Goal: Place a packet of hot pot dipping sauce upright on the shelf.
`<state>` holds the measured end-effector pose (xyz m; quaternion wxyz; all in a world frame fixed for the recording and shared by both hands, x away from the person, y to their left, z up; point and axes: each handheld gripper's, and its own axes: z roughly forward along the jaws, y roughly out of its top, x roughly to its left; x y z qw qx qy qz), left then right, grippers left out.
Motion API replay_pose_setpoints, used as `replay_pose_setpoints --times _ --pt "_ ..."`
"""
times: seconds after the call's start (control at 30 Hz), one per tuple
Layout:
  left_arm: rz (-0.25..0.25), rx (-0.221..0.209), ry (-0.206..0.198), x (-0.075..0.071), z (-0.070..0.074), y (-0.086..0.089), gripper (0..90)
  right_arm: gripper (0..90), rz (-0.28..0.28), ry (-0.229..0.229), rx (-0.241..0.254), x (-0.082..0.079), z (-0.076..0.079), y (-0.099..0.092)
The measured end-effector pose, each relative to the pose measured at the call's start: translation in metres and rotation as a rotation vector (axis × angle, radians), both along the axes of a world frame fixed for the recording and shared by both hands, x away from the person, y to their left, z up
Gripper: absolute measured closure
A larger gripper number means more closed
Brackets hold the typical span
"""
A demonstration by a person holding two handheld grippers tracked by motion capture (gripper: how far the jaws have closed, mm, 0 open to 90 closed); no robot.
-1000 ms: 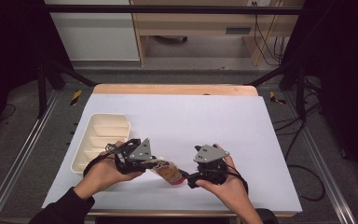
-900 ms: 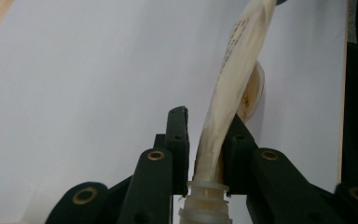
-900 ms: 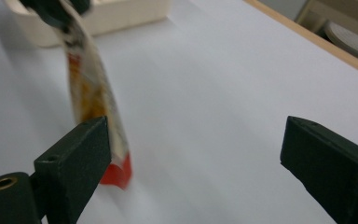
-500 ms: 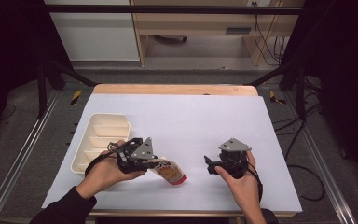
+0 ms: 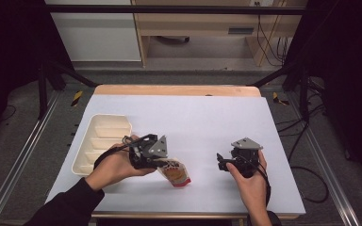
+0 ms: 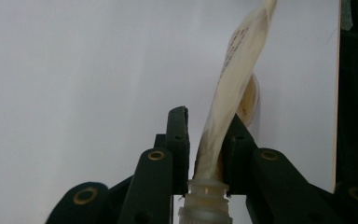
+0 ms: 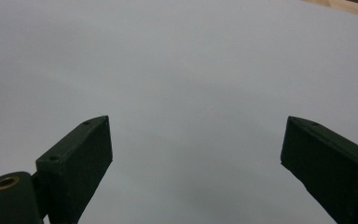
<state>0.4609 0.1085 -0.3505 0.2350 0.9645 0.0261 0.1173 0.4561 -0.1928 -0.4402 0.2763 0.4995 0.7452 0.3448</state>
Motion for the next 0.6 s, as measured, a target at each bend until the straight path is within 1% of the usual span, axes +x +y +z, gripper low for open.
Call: replay_pose_setpoints --times 0.1,0.13,0.2,0.23,0.3,0.4,0.47,0.6 --pt "-0.047 0.077 -0.036 -0.002 0.011 -0.016 76.3 9.3 0.007 0.007 -0.004 0.0 -0.001 0.0" --pt "-0.056 0.093 -0.045 -0.003 0.015 -0.02 76.3 9.3 0.007 0.008 -0.005 0.0 -0.001 0.001" --pt "-0.064 0.131 -0.062 -0.005 0.021 -0.025 76.3 9.3 0.015 0.004 -0.003 0.0 -0.001 0.001" --pt "-0.066 0.151 -0.07 -0.005 0.025 -0.026 76.3 9.3 0.018 0.006 -0.003 0.0 -0.001 0.002" --pt "-0.061 0.177 -0.076 -0.004 0.032 -0.025 76.3 9.3 0.019 0.016 0.003 0.0 -0.001 0.002" --pt "-0.047 0.2 -0.078 -0.001 0.041 -0.019 76.4 9.2 0.028 0.008 0.003 0.0 -0.001 0.001" --pt "-0.035 0.209 -0.074 0.0 0.047 -0.013 76.4 9.1 0.023 0.021 0.007 0.001 -0.002 0.0" --pt "-0.02 0.208 -0.076 0.003 0.055 -0.004 76.3 9.0 0.023 0.024 0.005 0.001 -0.003 -0.001"
